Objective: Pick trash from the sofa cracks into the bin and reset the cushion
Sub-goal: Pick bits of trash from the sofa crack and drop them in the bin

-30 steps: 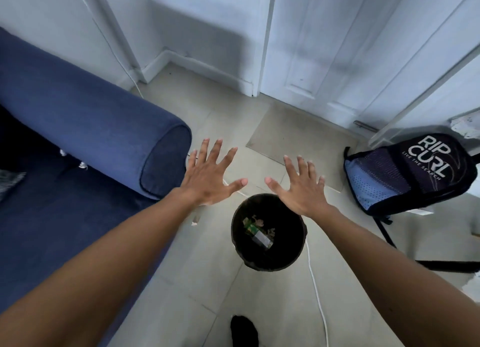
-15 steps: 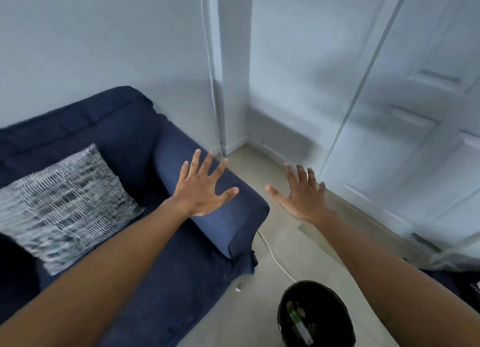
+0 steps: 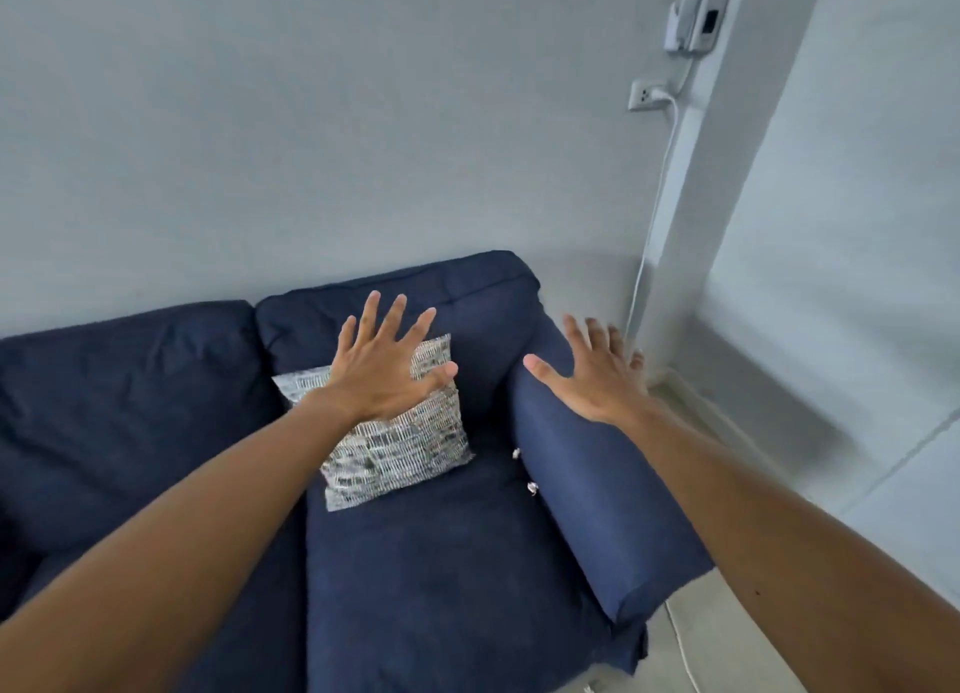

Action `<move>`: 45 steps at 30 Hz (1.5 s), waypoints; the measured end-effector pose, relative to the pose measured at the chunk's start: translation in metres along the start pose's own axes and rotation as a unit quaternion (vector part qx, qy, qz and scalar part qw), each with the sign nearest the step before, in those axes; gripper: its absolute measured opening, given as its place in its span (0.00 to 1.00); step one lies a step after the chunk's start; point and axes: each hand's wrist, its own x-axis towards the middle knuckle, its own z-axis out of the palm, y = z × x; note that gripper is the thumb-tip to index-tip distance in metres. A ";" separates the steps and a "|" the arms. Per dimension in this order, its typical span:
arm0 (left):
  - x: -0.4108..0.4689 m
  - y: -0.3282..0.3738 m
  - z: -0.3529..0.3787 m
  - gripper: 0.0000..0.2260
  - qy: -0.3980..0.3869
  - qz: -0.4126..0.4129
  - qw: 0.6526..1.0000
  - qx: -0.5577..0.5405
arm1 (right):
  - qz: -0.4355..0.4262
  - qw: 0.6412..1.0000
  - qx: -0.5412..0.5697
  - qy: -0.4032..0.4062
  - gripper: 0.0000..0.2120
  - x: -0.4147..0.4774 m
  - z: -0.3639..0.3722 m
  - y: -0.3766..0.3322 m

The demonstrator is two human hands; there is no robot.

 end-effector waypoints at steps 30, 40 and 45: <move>0.107 -0.071 0.215 0.38 -0.115 -0.046 0.991 -0.057 | 0.049 0.979 0.101 -0.169 0.46 0.135 0.222 0.006; 0.170 -0.002 0.417 0.34 -0.162 0.014 0.977 -0.140 | 0.366 0.861 0.337 -0.102 0.32 0.130 0.418 0.082; 0.193 0.026 0.514 0.33 -0.194 0.033 0.971 -0.135 | 0.487 0.768 0.414 -0.042 0.24 0.138 0.496 0.108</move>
